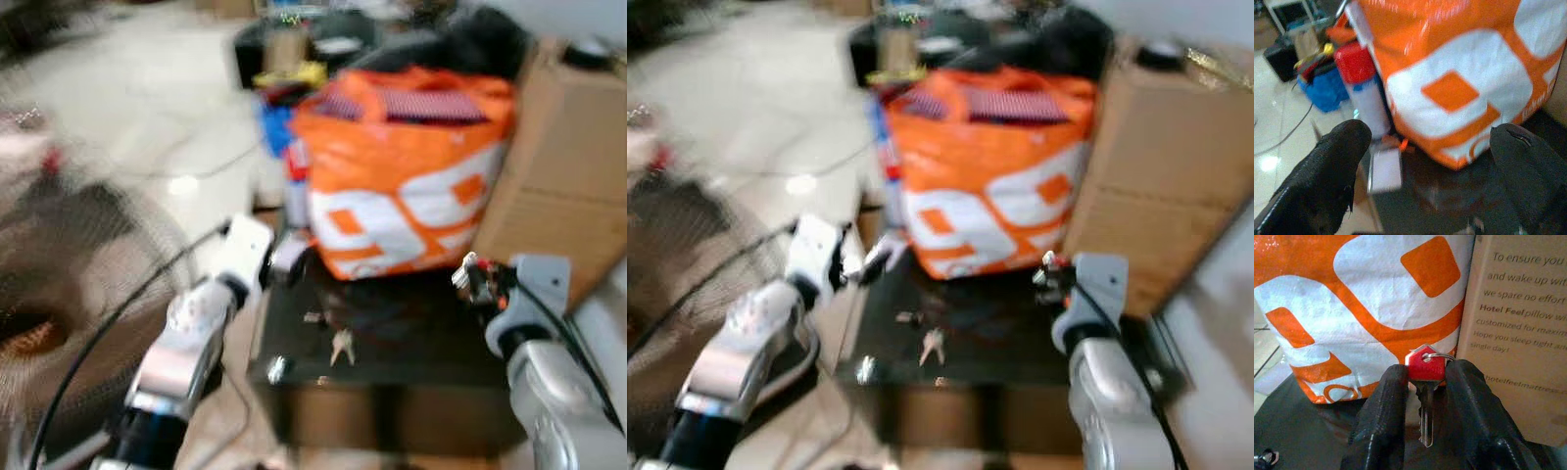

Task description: Hang keys on a hook

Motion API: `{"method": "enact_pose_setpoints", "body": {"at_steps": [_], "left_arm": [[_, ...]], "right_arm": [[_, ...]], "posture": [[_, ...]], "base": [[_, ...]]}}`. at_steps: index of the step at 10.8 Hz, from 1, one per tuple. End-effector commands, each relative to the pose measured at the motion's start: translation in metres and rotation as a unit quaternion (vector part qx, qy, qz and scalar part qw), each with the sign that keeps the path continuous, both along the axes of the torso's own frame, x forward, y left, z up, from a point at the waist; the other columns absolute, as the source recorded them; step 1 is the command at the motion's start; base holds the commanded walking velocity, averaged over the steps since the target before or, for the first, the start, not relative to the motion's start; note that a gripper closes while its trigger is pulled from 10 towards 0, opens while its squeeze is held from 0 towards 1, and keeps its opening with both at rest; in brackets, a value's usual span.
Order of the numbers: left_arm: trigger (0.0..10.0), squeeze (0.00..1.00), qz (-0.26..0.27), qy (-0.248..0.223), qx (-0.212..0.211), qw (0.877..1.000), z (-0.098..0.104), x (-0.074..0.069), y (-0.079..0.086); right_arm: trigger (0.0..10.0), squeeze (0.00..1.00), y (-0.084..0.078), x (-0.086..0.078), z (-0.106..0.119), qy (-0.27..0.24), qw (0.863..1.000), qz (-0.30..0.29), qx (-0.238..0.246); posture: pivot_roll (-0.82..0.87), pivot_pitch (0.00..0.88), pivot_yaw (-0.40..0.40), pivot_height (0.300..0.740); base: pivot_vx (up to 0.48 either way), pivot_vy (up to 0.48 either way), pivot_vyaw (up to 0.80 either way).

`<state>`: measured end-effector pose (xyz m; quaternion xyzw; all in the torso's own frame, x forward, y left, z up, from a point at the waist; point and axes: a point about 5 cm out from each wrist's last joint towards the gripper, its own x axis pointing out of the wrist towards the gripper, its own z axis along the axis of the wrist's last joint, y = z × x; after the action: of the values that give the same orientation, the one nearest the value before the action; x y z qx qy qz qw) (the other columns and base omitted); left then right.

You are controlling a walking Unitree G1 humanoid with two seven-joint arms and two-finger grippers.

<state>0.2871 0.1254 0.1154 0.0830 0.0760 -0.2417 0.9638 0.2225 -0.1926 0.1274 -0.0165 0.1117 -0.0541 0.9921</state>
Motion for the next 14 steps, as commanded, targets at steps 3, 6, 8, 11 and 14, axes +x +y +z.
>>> {"method": "enact_pose_setpoints", "body": {"at_steps": [3,6,8,11,14], "left_arm": [[10.0,0.02,0.014,-0.007,0.003,1.000,0.002,0.005,0.002],[10.0,0.02,0.022,-0.011,0.001,1.000,0.004,0.010,0.007],[10.0,0.02,0.042,-0.013,0.005,0.999,0.003,0.011,0.016],[10.0,0.02,0.060,-0.019,-0.001,0.998,0.005,0.014,0.020],[10.0,0.02,0.081,-0.032,-0.008,0.996,0.014,0.016,0.024]], "right_arm": [[10.0,0.00,0.000,-0.003,-0.008,-0.004,1.000,-0.005,-0.017],[10.0,0.00,-0.004,0.003,-0.008,-0.014,1.000,-0.018,-0.007],[10.0,0.00,0.001,0.011,-0.008,-0.019,1.000,-0.004,-0.005],[10.0,0.00,0.006,0.021,-0.006,-0.022,1.000,0.020,-0.003],[10.0,0.00,0.009,0.026,-0.007,-0.018,0.999,0.036,-0.002]], "posture": [[-0.17,0.000,0.085,0.740],[-0.15,0.000,0.065,0.740],[-0.12,0.000,0.039,0.740],[-0.11,0.000,0.017,0.740],[-0.06,0.000,-0.025,0.740]], "base": [[0.000,0.000,0.00],[-0.269,0.000,0.00],[-0.274,0.000,0.00],[-0.271,0.000,0.00],[-0.274,0.000,0.00]]}}
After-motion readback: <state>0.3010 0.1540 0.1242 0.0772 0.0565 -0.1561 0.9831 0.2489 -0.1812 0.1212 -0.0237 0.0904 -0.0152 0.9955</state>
